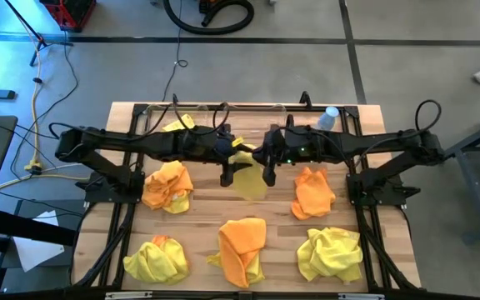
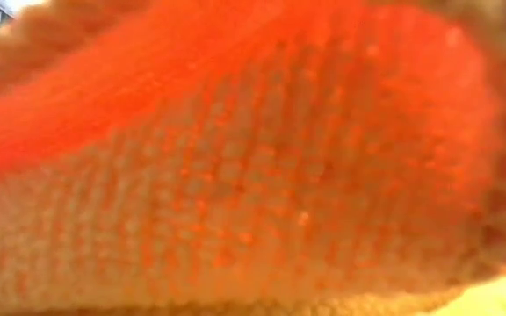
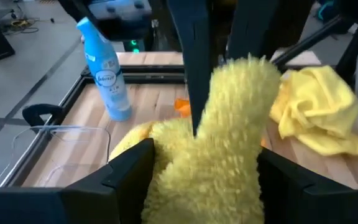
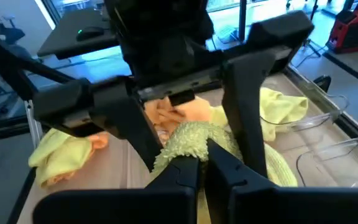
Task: Sort microfiber towel by color & place in baskets
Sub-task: Put the yellow microfiber towel into the left transparent bin
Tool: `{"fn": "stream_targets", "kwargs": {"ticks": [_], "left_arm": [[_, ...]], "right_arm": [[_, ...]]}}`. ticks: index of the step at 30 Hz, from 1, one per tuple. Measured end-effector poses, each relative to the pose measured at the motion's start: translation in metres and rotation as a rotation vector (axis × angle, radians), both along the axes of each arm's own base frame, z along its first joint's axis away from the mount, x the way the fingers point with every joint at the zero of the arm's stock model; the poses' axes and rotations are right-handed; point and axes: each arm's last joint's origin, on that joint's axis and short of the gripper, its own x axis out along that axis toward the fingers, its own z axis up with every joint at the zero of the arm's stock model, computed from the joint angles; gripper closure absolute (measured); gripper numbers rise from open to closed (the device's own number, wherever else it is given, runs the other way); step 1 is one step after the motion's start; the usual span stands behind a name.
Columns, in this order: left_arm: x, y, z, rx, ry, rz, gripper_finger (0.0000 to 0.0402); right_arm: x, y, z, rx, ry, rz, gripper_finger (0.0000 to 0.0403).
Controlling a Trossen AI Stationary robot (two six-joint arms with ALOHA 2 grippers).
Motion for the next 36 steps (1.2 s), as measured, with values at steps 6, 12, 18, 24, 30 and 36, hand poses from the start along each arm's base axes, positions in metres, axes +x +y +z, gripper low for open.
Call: {"fn": "stream_targets", "kwargs": {"ticks": [6, 12, 18, 24, 30, 36], "left_arm": [[0.0, 0.0, -0.001, 0.012, 0.014, 0.008, 0.0255], [-0.014, 0.011, 0.006, 0.0, 0.039, 0.057, 0.0388], [-0.047, 0.029, 0.021, 0.006, 0.101, 0.167, 0.0398], [-0.097, 0.063, 0.038, 0.109, 0.177, 0.397, 0.04], [-0.141, 0.108, 0.032, 0.169, 0.4, 0.555, 0.0401], [-0.155, 0.149, 0.007, 0.06, 0.527, 0.587, 0.0401]], "right_arm": [[0.001, -0.001, 0.002, -0.009, -0.022, -0.032, 0.04], [-0.002, -0.007, -0.003, 0.003, 0.029, -0.143, 0.0373], [-0.008, -0.022, -0.015, 0.097, 0.143, -0.253, 0.0327], [-0.019, -0.028, -0.029, 0.164, 0.308, -0.33, 0.0301], [-0.023, -0.028, -0.033, 0.216, 0.325, -0.478, 0.03], [-0.024, -0.027, -0.033, 0.195, 0.31, -0.54, 0.03]]}}
